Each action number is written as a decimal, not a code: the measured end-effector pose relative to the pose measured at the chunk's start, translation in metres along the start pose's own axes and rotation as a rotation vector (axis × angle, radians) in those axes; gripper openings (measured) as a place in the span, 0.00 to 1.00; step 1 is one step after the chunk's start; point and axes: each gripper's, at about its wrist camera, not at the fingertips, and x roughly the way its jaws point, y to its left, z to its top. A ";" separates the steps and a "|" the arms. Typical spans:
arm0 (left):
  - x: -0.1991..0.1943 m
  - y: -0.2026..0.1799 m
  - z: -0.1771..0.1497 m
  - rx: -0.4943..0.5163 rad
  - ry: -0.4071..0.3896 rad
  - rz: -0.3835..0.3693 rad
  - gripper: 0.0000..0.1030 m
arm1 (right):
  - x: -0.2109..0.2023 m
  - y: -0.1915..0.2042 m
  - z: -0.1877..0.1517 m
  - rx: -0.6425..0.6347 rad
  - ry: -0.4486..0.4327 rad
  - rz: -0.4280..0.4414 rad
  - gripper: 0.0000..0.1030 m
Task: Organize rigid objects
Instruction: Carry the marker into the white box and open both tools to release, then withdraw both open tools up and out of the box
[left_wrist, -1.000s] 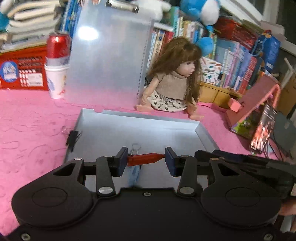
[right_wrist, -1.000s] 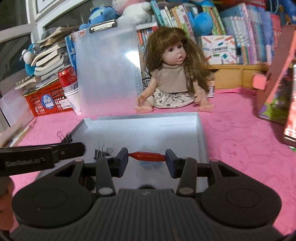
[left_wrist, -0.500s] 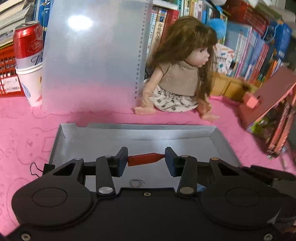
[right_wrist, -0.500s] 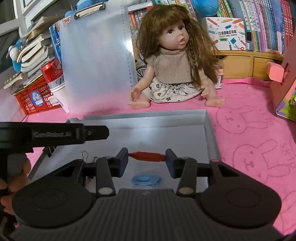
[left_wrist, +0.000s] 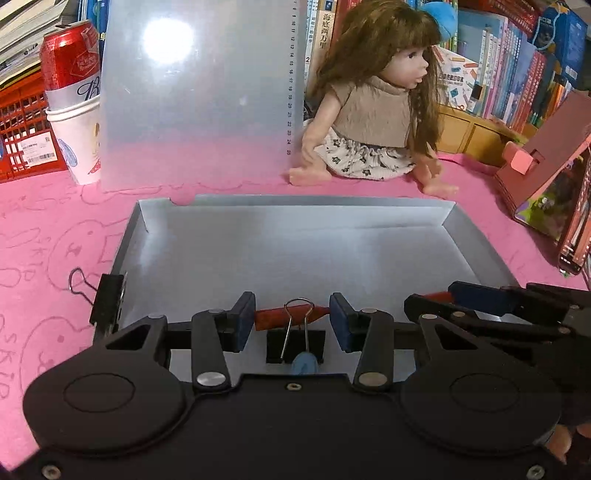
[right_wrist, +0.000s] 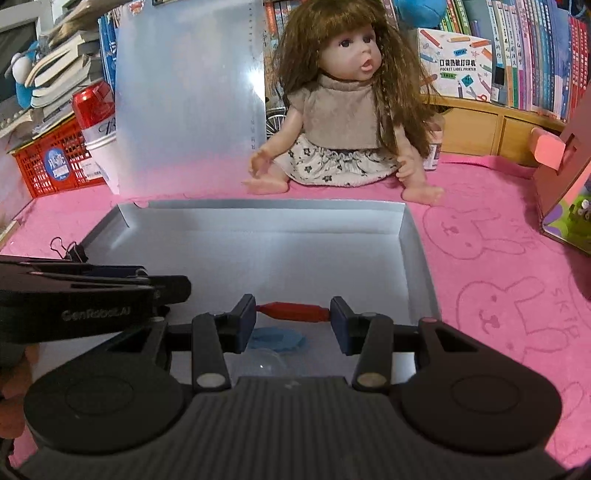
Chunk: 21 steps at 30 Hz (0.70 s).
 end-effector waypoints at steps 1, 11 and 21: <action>-0.001 0.000 -0.001 0.000 0.002 -0.002 0.41 | 0.000 0.000 -0.001 -0.003 0.004 -0.002 0.48; -0.009 -0.004 -0.007 0.018 -0.007 0.011 0.41 | -0.002 0.003 -0.005 -0.019 -0.004 -0.010 0.51; -0.032 0.001 -0.007 -0.009 -0.068 -0.010 0.59 | -0.019 0.001 -0.006 -0.015 -0.040 -0.027 0.72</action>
